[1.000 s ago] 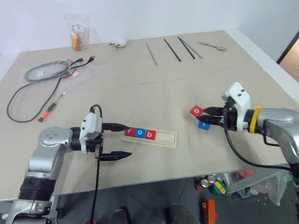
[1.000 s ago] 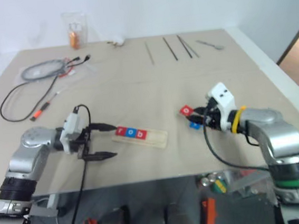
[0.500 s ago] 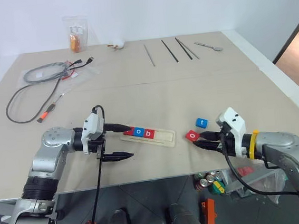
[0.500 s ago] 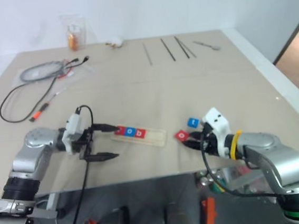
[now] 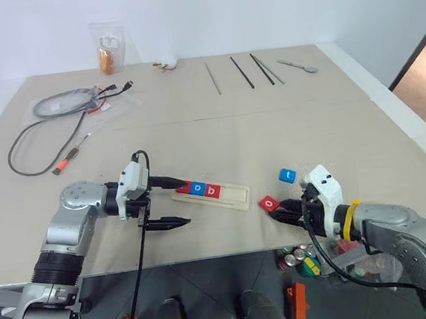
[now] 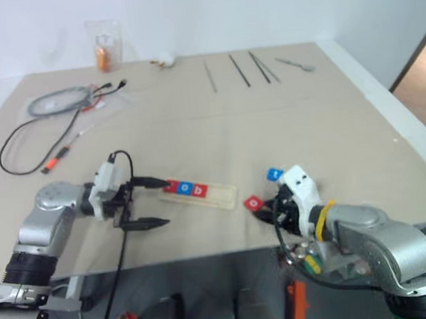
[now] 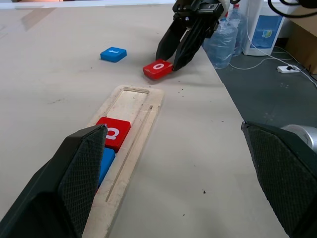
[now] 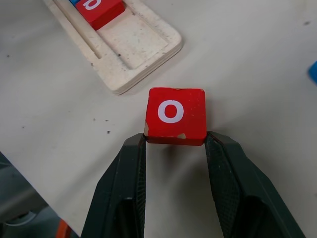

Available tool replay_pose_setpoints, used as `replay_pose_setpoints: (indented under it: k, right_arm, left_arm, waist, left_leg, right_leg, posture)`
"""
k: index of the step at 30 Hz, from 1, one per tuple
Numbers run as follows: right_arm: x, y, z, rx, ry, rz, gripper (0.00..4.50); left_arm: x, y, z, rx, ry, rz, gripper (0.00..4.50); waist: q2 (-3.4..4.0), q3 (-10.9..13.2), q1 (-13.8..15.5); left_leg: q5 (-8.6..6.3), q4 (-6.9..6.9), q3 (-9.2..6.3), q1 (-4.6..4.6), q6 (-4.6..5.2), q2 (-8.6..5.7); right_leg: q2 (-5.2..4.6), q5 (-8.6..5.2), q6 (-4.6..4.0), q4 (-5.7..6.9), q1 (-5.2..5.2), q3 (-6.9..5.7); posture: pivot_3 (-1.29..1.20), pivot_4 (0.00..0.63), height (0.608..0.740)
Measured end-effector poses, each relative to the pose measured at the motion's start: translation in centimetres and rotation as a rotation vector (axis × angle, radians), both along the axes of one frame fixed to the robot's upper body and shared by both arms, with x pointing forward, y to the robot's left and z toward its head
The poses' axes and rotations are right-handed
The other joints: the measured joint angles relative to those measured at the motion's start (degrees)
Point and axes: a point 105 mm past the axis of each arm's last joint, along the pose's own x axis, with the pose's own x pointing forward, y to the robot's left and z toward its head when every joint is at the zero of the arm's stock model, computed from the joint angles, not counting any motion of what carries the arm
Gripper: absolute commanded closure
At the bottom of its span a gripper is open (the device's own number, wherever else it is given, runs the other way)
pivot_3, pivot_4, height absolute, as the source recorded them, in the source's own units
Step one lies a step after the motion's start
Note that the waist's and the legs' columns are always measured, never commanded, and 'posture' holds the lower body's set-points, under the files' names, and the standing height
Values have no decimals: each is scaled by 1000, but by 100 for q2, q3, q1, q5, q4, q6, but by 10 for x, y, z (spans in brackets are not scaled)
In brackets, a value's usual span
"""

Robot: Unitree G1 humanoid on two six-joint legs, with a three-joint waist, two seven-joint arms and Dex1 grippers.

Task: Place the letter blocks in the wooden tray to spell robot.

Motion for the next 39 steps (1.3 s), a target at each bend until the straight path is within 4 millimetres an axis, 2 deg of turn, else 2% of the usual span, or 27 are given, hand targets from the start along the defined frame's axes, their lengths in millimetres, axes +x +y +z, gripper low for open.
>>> replay_pose_setpoints:
  k: [4,13,26,33,34,39]
  right_arm:
    - [-6,11,0,3,7,-30,3319]
    - [-11,6,2,-54,6,-135,3319]
    - [1,-12,0,-106,-18,-311,3319]
    - [5,-10,2,-96,-17,-316,3319]
    - [5,-9,3,-94,-17,-314,2293]
    - [6,-2,6,-61,-19,-277,565]
  left_arm:
    - [-1,-3,-1,-4,6,-12,0]
    - [1,-11,-4,-3,29,-53,0]
    - [6,-15,-4,-7,35,-78,0]
    - [6,-17,-3,-12,20,-91,0]
    - [6,-17,-3,-13,19,-91,0]
    - [6,-17,-3,-14,18,-90,0]
  waist:
    - [0,0,0]
    - [-1,-1,1]
    - [-10,-6,-1]
    - [-10,-6,-2]
    - [-10,-6,-4]
    - [-10,-6,-5]
  left_leg:
    - [0,-1,0,0,0,1]
    - [0,-1,-1,-2,0,0]
    - [0,-1,-1,-2,1,0]
    - [0,-3,-1,-3,1,1]
    - [0,-3,-1,-3,1,1]
    - [0,-3,-1,-3,1,1]
  right_leg:
    - [1,0,0,0,-1,-1]
    - [0,-1,1,-1,-1,0]
    - [0,0,-1,-2,0,-2]
    - [0,-1,0,-2,-2,-1]
    - [1,-1,0,-2,-2,-1]
    - [0,-1,0,-3,-2,-1]
  posture:
    - [0,150,740]
    - [0,150,740]
    - [0,150,740]
    - [0,150,740]
    - [0,150,740]
    - [0,150,740]
